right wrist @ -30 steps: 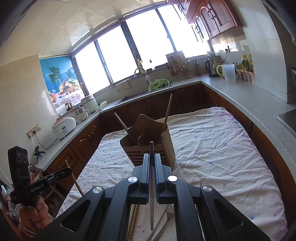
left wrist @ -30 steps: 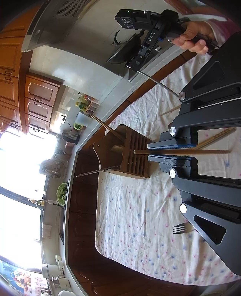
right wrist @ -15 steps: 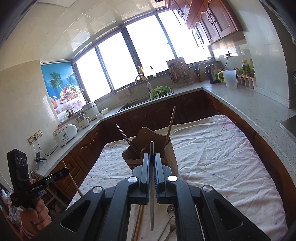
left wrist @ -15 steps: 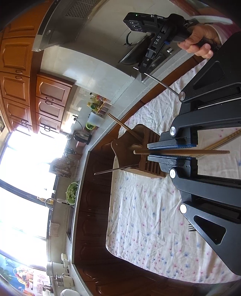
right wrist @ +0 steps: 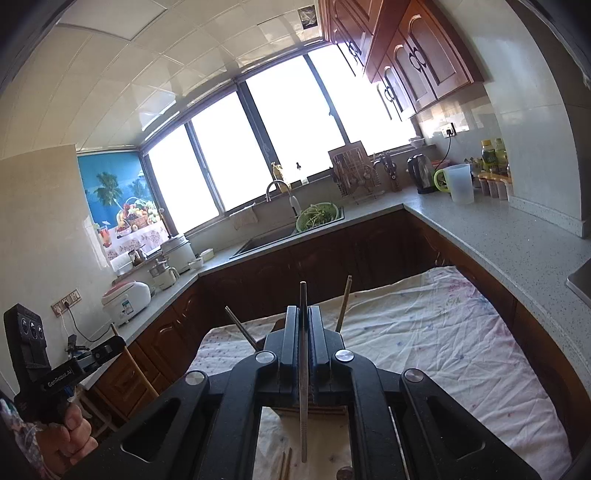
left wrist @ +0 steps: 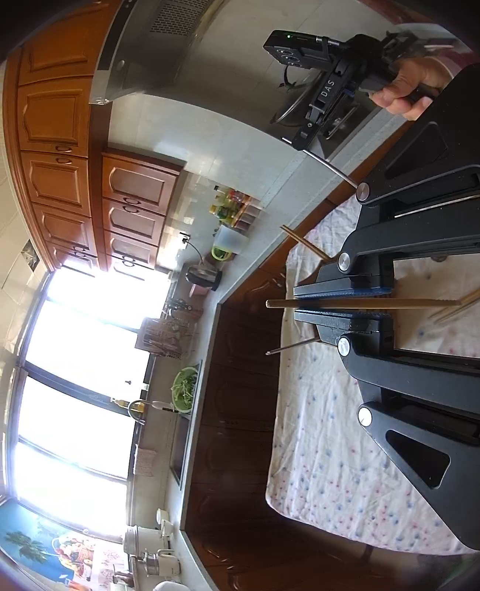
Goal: Organize utensils
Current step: 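Lift both held chopsticks and carry them above the wooden holder, then lower the left gripper's chopstick into the holder and open while the right gripper does too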
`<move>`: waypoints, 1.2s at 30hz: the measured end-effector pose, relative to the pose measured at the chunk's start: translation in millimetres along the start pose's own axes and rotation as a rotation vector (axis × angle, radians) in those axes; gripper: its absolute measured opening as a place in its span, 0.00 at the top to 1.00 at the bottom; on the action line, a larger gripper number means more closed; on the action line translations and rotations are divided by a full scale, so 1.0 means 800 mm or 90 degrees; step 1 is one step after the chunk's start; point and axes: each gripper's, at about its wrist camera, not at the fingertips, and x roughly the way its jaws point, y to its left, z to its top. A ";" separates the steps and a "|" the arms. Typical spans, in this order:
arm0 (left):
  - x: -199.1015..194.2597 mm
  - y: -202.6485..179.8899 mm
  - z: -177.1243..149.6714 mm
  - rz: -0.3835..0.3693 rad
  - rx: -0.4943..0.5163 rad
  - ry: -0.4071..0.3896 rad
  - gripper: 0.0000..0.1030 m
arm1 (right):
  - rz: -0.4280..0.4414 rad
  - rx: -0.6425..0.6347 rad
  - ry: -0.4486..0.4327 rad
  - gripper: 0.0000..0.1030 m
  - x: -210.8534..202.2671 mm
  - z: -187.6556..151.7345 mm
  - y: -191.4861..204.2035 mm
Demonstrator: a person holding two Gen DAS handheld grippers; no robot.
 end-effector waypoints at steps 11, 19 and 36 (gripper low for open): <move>0.060 0.006 0.063 0.015 0.002 -0.082 0.96 | -0.016 -0.013 -0.078 0.96 0.045 0.054 0.008; 0.121 0.022 0.047 0.057 -0.015 -0.106 0.96 | -0.035 -0.018 -0.062 0.96 0.093 0.042 -0.005; 0.177 0.035 -0.041 0.087 -0.024 -0.042 0.95 | -0.042 0.032 0.015 0.96 0.151 -0.033 -0.039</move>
